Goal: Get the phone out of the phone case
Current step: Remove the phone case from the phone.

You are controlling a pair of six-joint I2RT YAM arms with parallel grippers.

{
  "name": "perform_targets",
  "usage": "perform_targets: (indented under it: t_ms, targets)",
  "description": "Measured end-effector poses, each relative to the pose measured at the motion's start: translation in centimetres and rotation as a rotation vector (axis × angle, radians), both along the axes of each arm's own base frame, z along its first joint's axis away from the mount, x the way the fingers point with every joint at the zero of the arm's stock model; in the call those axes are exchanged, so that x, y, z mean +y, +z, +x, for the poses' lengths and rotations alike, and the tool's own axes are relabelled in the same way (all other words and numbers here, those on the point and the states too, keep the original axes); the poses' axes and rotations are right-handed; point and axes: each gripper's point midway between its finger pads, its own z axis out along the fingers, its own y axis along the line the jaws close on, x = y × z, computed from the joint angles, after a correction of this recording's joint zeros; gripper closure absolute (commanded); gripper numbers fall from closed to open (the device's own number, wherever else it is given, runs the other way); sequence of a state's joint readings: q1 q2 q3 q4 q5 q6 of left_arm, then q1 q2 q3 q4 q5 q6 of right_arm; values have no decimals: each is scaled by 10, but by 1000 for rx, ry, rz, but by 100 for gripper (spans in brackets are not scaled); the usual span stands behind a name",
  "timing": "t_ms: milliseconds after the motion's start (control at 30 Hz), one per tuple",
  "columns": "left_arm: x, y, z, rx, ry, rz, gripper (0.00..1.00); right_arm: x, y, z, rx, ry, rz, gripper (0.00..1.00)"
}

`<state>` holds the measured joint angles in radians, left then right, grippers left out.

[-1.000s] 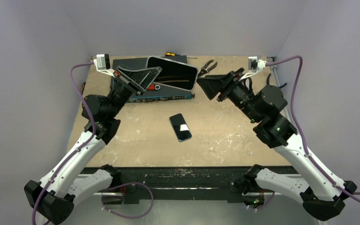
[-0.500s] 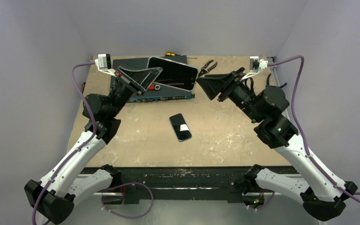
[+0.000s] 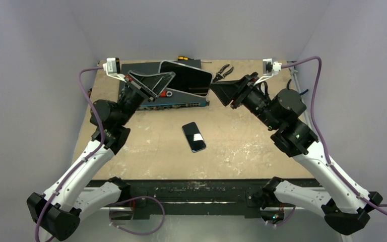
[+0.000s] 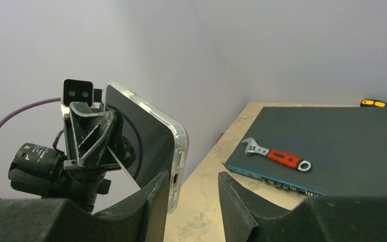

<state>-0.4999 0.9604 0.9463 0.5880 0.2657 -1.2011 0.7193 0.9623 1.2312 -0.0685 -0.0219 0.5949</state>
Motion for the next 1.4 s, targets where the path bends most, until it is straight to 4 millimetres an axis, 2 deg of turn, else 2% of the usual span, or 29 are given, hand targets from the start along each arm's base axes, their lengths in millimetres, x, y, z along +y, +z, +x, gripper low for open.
perform_targets:
  t_ms: [867, 1400]
  targets:
    - [-3, -17, 14, 42, 38, 51, 100, 6, -23, 15, 88, -33, -71, 81]
    - [-2, -20, 21, 56, 59, 51, 100, 8, -30, 23, 112, -50, -91, 81]
